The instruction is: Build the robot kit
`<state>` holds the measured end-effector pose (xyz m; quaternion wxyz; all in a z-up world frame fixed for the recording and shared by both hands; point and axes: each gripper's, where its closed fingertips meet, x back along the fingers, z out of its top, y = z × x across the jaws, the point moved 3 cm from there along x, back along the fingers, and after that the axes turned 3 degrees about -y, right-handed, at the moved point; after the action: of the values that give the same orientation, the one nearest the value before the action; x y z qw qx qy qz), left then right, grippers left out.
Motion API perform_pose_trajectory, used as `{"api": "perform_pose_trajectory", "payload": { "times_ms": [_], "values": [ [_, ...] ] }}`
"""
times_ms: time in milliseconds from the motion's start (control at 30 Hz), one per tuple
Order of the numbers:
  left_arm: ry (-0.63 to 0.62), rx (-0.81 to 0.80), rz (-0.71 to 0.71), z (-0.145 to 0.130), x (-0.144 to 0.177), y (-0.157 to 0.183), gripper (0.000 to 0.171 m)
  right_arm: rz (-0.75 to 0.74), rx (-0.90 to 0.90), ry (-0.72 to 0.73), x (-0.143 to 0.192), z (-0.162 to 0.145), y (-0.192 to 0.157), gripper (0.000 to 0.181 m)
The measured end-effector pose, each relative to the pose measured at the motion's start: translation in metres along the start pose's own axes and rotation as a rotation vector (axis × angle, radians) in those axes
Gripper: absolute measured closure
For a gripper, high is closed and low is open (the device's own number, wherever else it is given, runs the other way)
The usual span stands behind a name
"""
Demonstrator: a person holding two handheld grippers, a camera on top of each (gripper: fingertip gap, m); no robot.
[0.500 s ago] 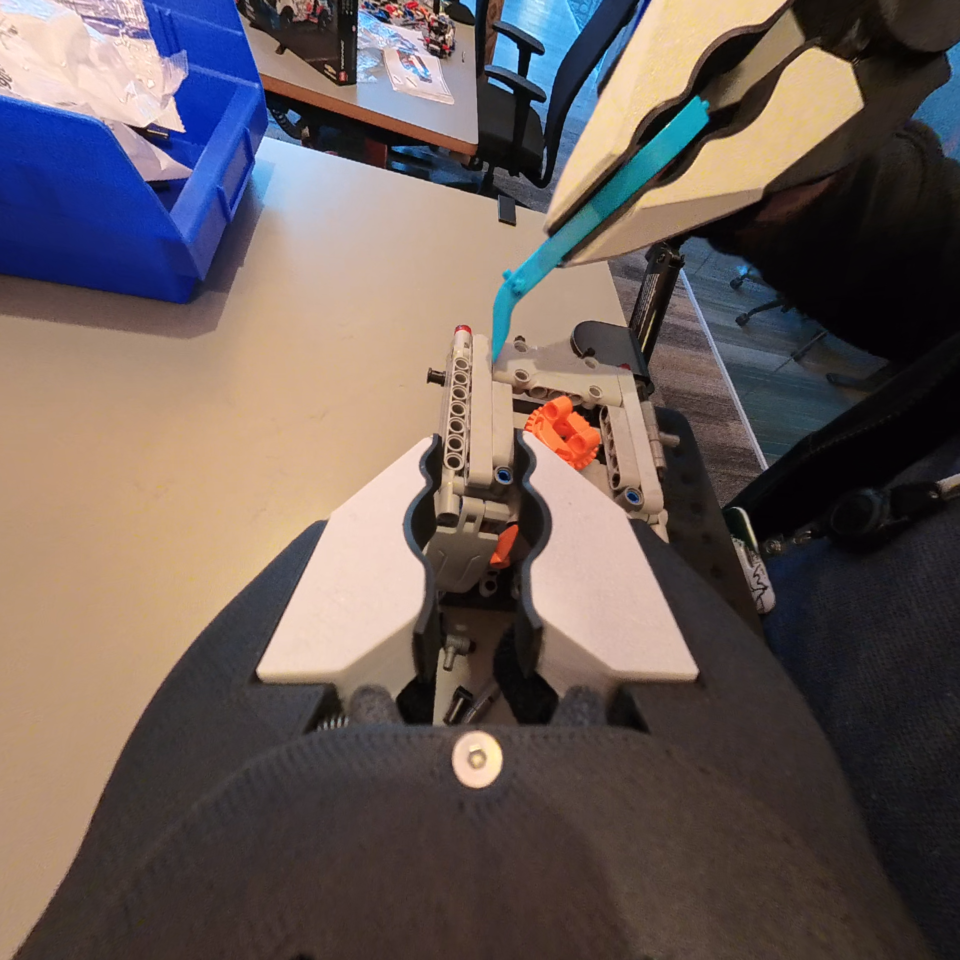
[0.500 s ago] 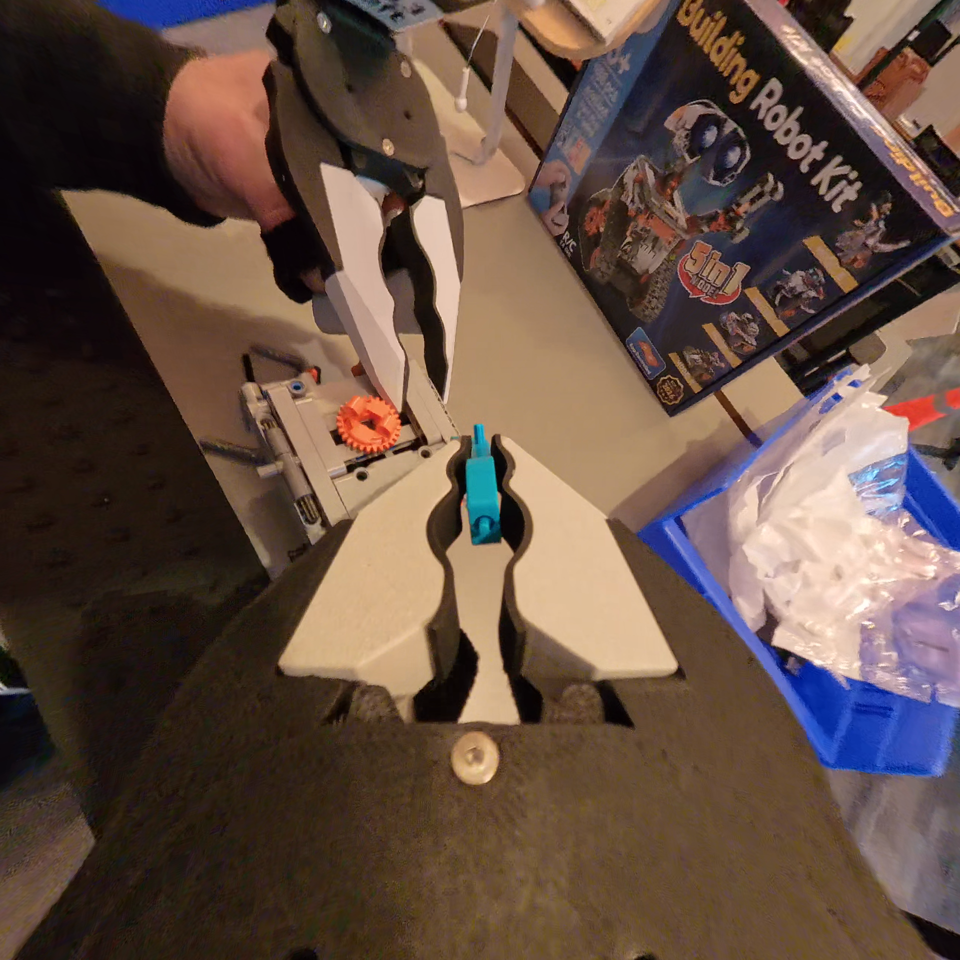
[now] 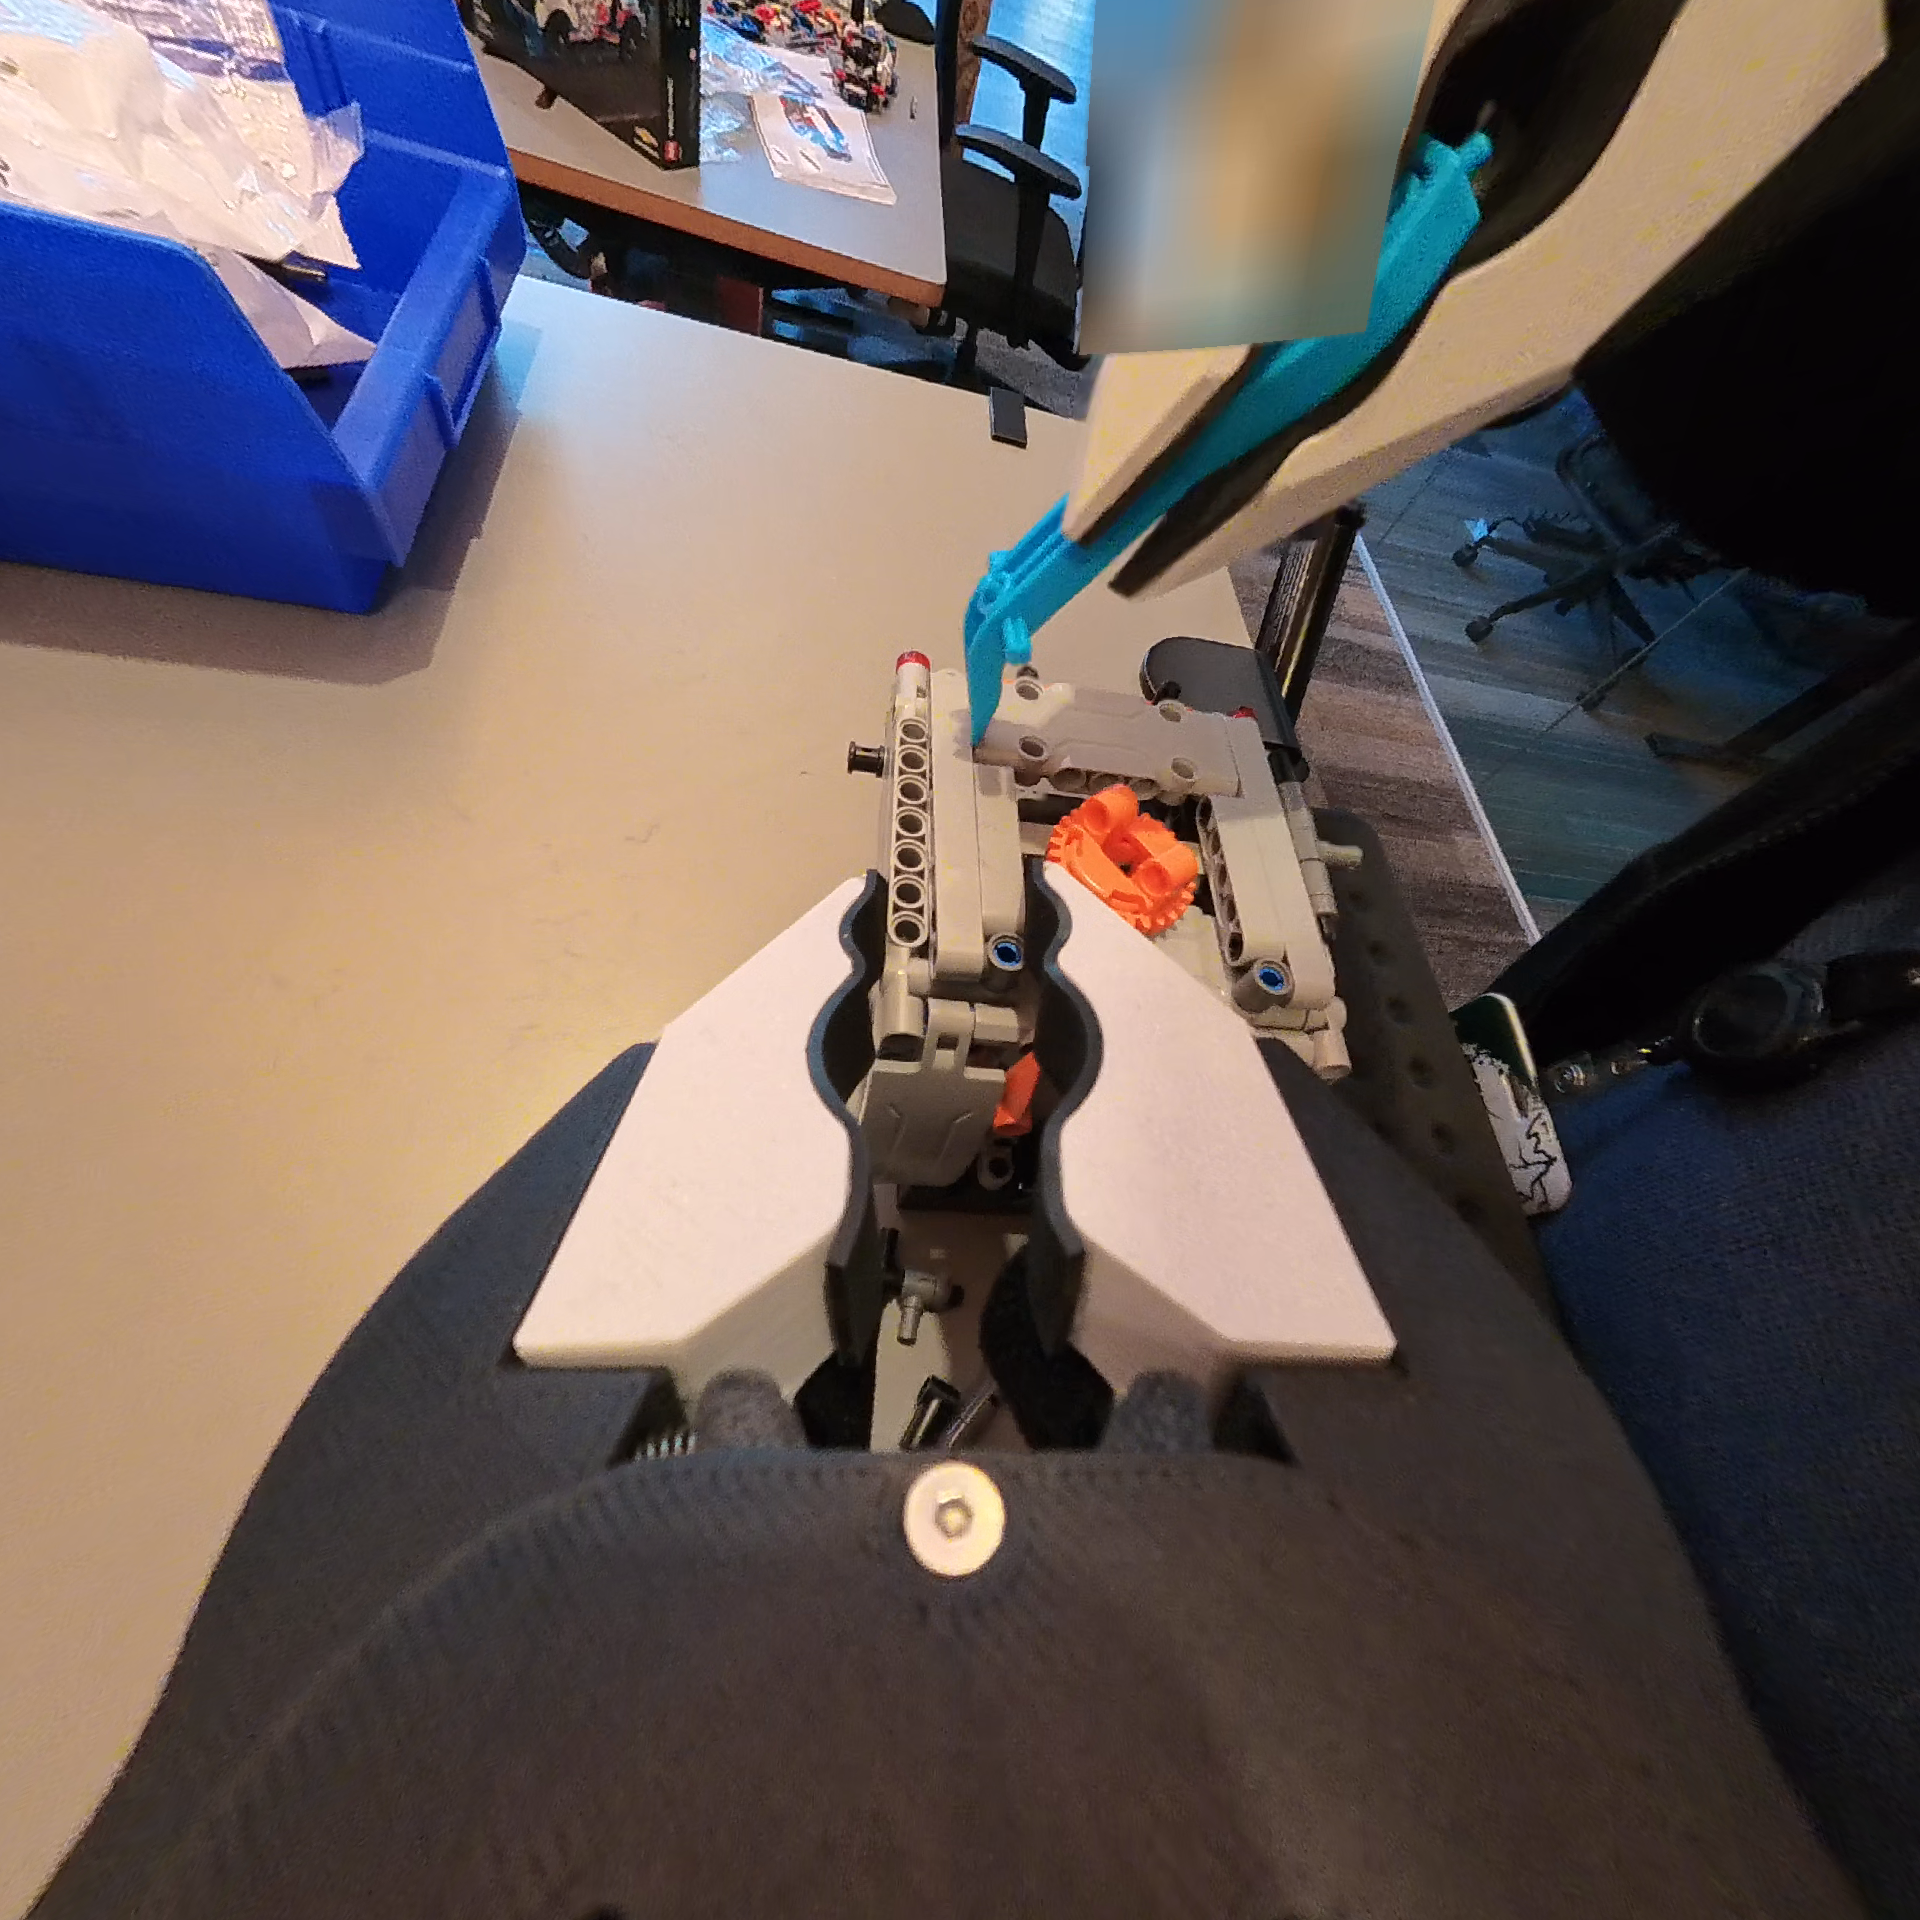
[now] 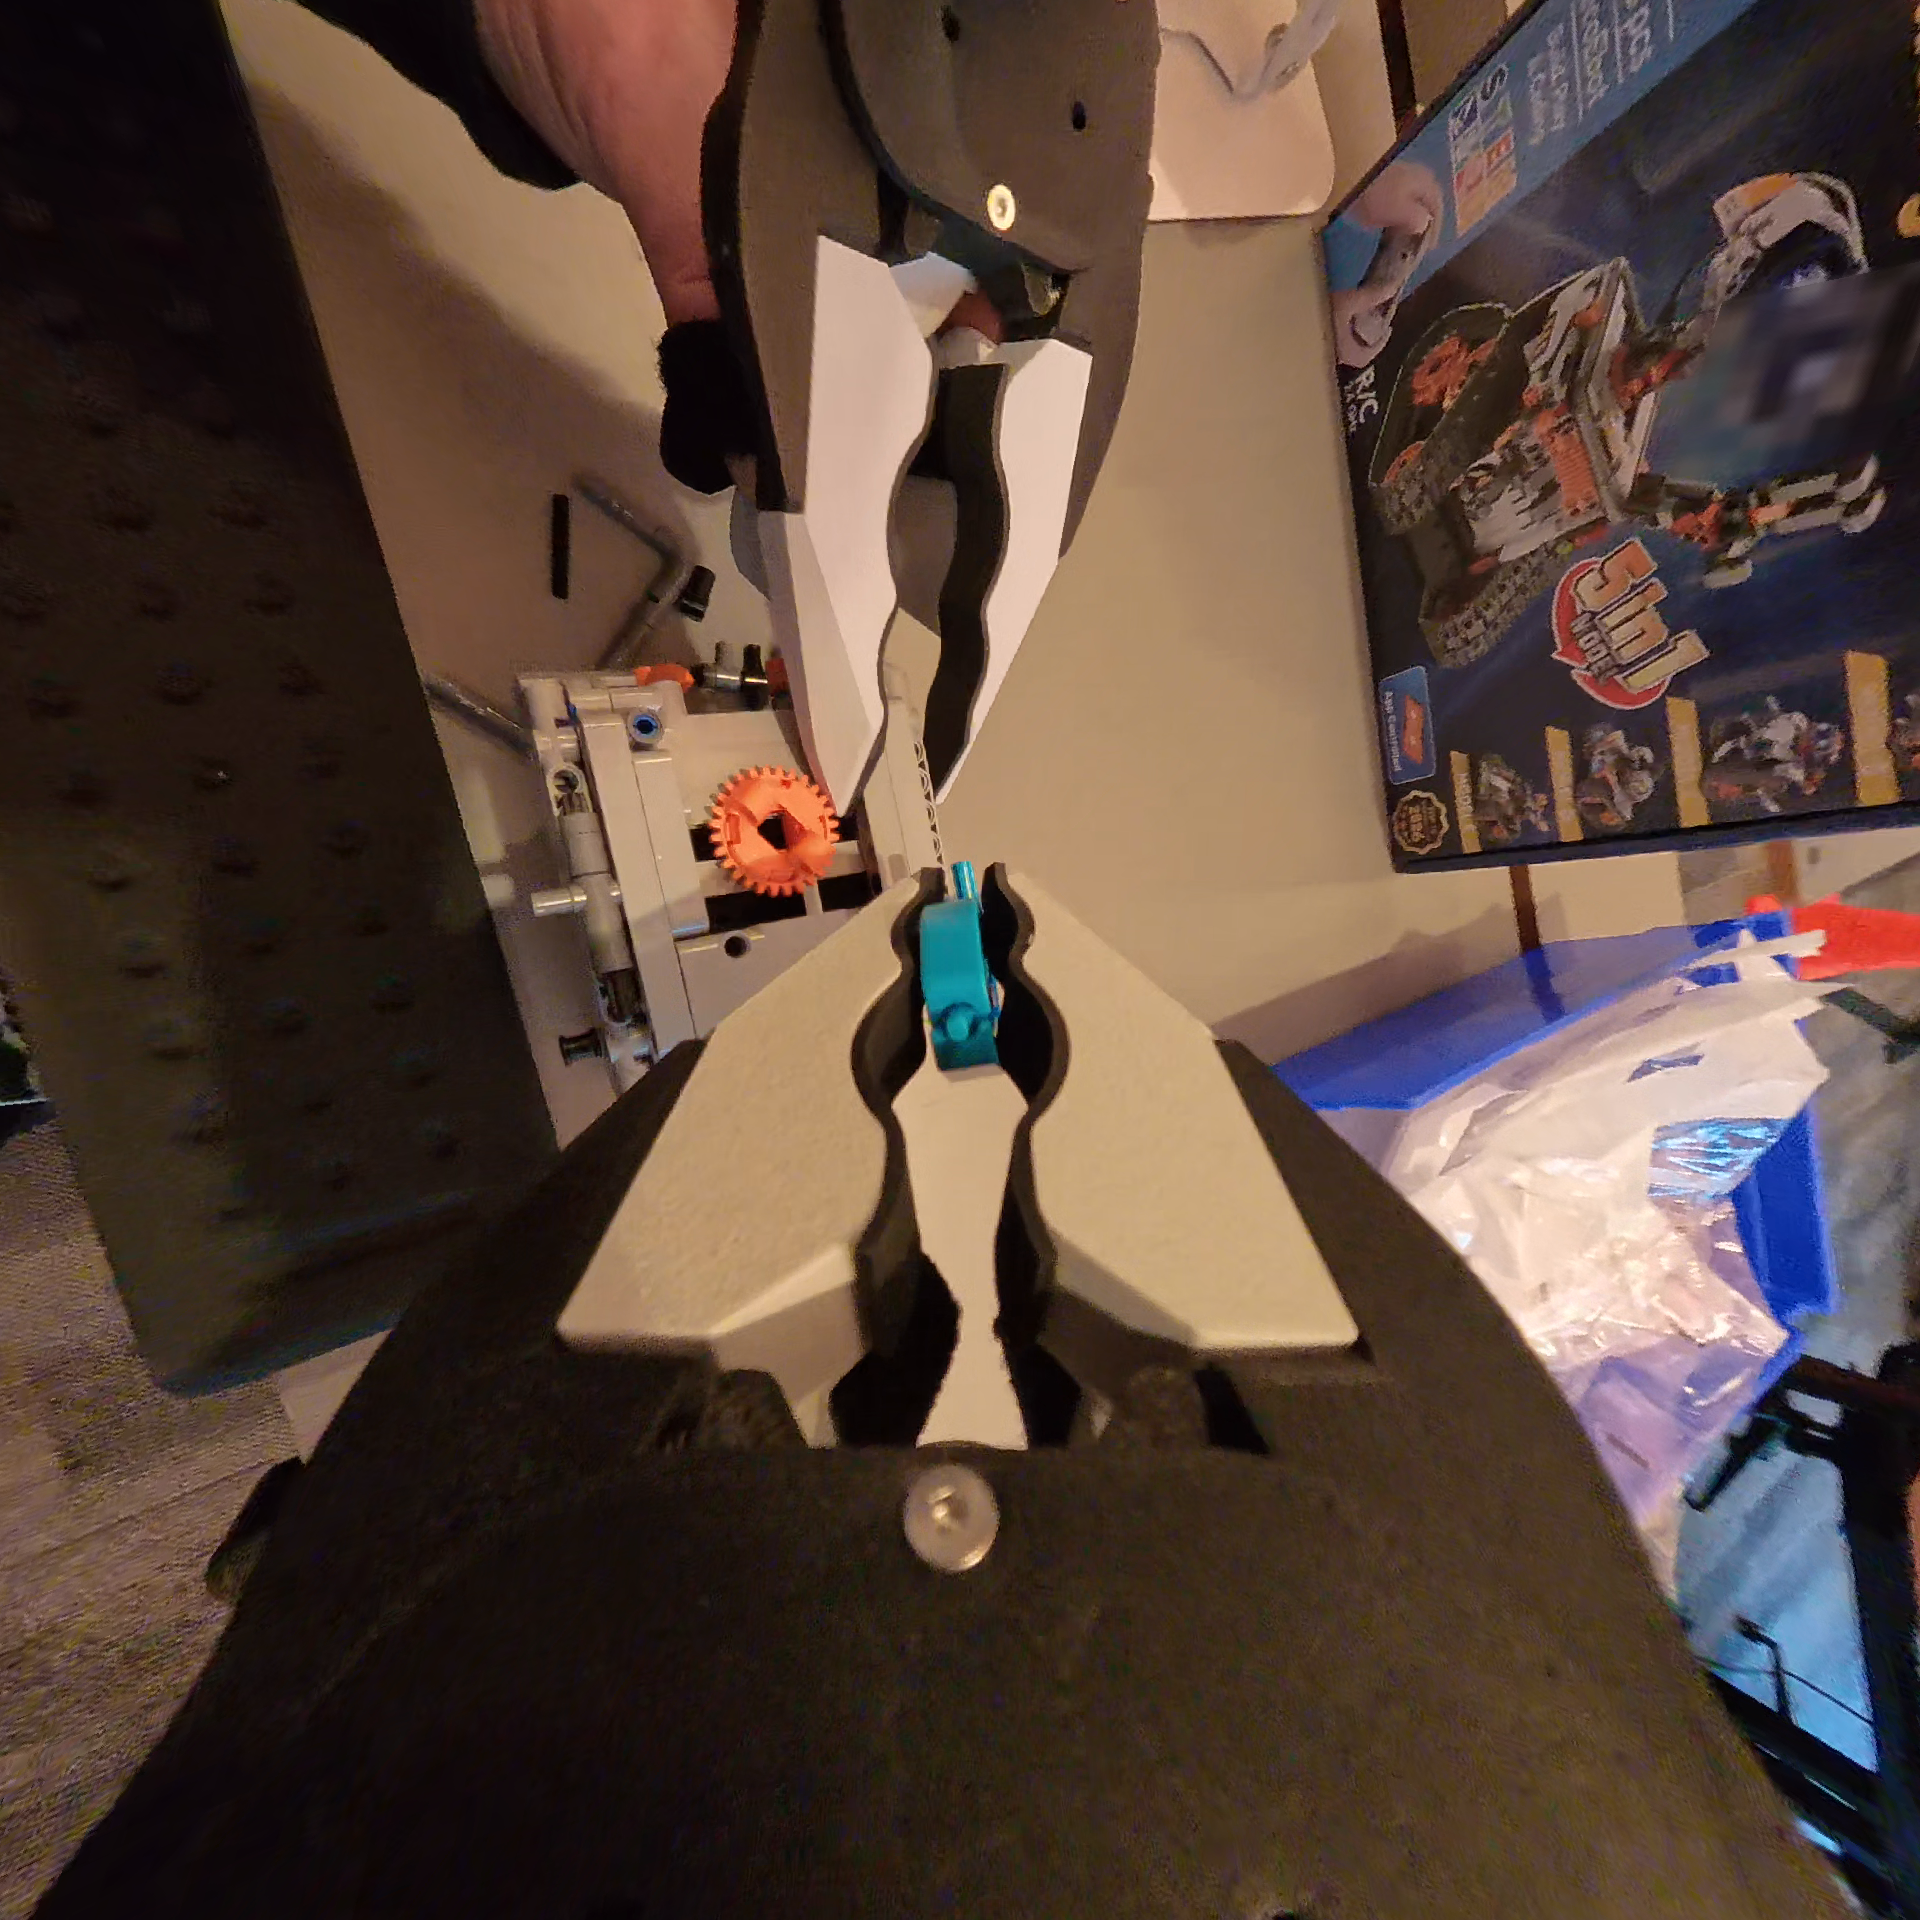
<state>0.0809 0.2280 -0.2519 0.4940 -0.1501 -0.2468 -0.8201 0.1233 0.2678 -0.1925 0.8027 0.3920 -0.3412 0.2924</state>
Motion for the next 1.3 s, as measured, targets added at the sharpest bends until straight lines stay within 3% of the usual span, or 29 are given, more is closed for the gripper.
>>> {"api": "perform_pose_trajectory", "payload": {
  "times_ms": [433,667,767,833,933,1067,1300],
  "values": [
    [0.021,-0.023,0.023,-0.001,-0.001,0.000,0.149,-0.297,-0.056,0.139,-0.002,-0.010,-0.023,0.174],
    [0.028,-0.008,0.041,-0.001,0.000,-0.002,0.149,-0.385,-0.094,0.175,-0.005,-0.010,-0.025,0.174],
    [0.013,-0.032,0.050,0.000,-0.001,0.002,0.149,-0.349,-0.186,0.214,0.001,-0.013,-0.021,0.175],
    [0.014,-0.031,0.041,0.000,-0.002,0.004,0.149,-0.237,-0.329,0.248,0.006,-0.019,-0.014,0.174],
    [0.015,-0.040,0.037,0.001,-0.003,0.005,0.149,-0.074,-0.401,0.202,0.008,-0.025,-0.003,0.176],
    [0.008,-0.031,0.029,0.002,-0.004,0.005,0.149,-0.069,-0.189,0.117,0.006,-0.018,-0.002,0.175],
    [0.028,-0.008,0.057,0.000,-0.003,-0.001,0.151,-0.369,-0.121,0.151,-0.003,-0.020,-0.017,0.175]
  ]
}}
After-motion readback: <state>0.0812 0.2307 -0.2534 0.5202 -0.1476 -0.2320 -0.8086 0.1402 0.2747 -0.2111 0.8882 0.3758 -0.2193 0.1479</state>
